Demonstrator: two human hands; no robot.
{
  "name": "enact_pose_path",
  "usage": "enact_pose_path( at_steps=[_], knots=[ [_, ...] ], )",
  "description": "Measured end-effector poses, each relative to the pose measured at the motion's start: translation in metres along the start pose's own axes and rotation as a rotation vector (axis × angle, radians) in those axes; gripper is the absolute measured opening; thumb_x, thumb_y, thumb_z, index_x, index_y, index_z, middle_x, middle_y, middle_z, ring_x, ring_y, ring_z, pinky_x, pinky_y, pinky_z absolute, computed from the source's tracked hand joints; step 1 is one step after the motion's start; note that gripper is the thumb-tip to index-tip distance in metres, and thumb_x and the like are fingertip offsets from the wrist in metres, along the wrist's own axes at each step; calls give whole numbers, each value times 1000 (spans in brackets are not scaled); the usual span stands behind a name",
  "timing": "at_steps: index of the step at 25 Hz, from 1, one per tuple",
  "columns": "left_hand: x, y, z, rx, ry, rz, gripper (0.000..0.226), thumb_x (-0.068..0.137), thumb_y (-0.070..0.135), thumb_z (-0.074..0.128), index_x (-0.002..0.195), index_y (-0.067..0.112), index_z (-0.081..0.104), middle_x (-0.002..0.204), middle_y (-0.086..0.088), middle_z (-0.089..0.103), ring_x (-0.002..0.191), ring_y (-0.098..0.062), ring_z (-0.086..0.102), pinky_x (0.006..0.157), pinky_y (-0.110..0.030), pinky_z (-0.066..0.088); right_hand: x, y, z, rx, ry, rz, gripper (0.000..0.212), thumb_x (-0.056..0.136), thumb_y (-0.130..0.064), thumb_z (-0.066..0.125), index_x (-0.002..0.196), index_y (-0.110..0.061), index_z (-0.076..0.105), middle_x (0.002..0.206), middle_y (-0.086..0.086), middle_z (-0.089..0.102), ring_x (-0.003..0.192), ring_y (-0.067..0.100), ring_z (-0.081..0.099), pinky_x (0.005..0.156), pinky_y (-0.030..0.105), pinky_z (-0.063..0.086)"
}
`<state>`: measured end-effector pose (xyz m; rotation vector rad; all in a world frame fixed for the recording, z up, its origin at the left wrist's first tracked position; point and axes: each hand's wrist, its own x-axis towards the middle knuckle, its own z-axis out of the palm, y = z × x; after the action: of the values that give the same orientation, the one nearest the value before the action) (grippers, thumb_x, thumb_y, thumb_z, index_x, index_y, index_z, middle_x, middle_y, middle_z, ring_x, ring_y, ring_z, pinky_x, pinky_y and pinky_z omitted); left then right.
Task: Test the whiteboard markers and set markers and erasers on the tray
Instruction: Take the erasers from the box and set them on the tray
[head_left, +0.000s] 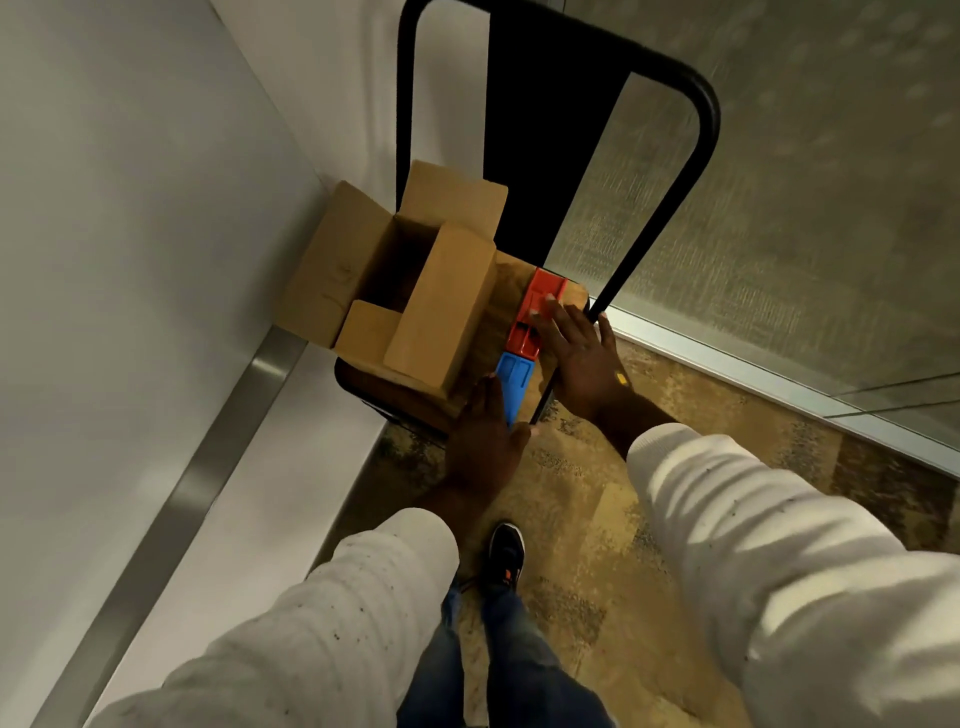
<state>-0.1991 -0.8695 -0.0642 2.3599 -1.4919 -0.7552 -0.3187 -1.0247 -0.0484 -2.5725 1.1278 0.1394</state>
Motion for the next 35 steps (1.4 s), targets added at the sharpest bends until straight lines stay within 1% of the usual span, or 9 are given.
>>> enact_pose_path(
  at_steps=[4, 7, 10, 13, 18, 23, 27, 31, 35],
  knots=[
    [6, 7, 3, 59, 61, -64, 84, 88, 54, 60, 152, 11, 26, 147, -18, 41, 126, -38, 48, 95, -46, 47, 28, 4, -8, -99, 3, -60, 96, 77, -16, 73, 154, -32, 19, 164, 2, 8, 150, 29, 5, 117, 61, 3],
    [11, 7, 4, 99, 15, -119, 84, 90, 55, 56, 153, 15, 19, 149, -16, 35, 128, -37, 45, 97, -46, 45, 40, 6, -9, -155, -27, -95, 95, 74, -14, 76, 152, -34, 26, 164, 0, 6, 150, 30, 1, 117, 62, 2],
    [14, 7, 7, 88, 19, -154, 83, 89, 53, 58, 152, 14, 21, 149, -16, 35, 129, -37, 43, 99, -48, 45, 45, 5, -12, -160, -33, -137, 86, 79, -10, 71, 151, -32, 31, 164, -1, 7, 150, 32, -1, 117, 62, -2],
    [16, 8, 4, 53, 54, -145, 82, 86, 47, 65, 149, 12, 26, 145, -16, 39, 126, -37, 46, 96, -48, 47, 47, 0, -11, -159, -47, -163, 75, 86, -13, 64, 152, -29, 31, 163, 1, 15, 150, 32, 0, 116, 61, -5],
    [11, 1, -5, 26, 36, -178, 82, 86, 44, 66, 150, 16, 24, 144, -13, 38, 125, -35, 47, 94, -48, 48, 50, -3, -13, -184, -7, -205, 74, 79, -14, 71, 146, -25, 42, 156, 3, 32, 149, 31, 11, 116, 60, 1],
    [-8, -8, -12, 59, 37, -139, 81, 88, 42, 64, 152, 17, 22, 149, -13, 34, 130, -34, 41, 104, -46, 41, 37, -9, -21, -209, -6, -246, 81, 67, -12, 81, 140, -26, 48, 146, 3, 44, 144, 31, 23, 114, 62, 12],
    [-34, -13, -21, 23, 60, -144, 76, 85, 38, 69, 148, 18, 30, 142, -11, 41, 126, -31, 44, 101, -45, 44, 14, -18, -26, -182, 10, -288, 74, 67, -19, 81, 135, -27, 52, 134, 2, 53, 134, 29, 38, 110, 62, 22],
    [-65, -34, -35, -14, 60, -139, 71, 84, 35, 71, 143, 21, 34, 137, -7, 45, 124, -28, 48, 100, -46, 46, -12, -28, -32, -121, -16, -313, 73, 70, -36, 79, 137, -25, 51, 134, 3, 56, 130, 27, 47, 112, 57, 19],
    [-98, -51, -57, 4, 107, -102, 65, 84, 31, 69, 141, 20, 39, 130, -8, 50, 117, -27, 52, 98, -46, 47, -34, -55, -34, -85, -26, -348, 71, 72, -39, 78, 137, -24, 52, 136, 5, 56, 131, 27, 46, 113, 54, 18]
  ],
)
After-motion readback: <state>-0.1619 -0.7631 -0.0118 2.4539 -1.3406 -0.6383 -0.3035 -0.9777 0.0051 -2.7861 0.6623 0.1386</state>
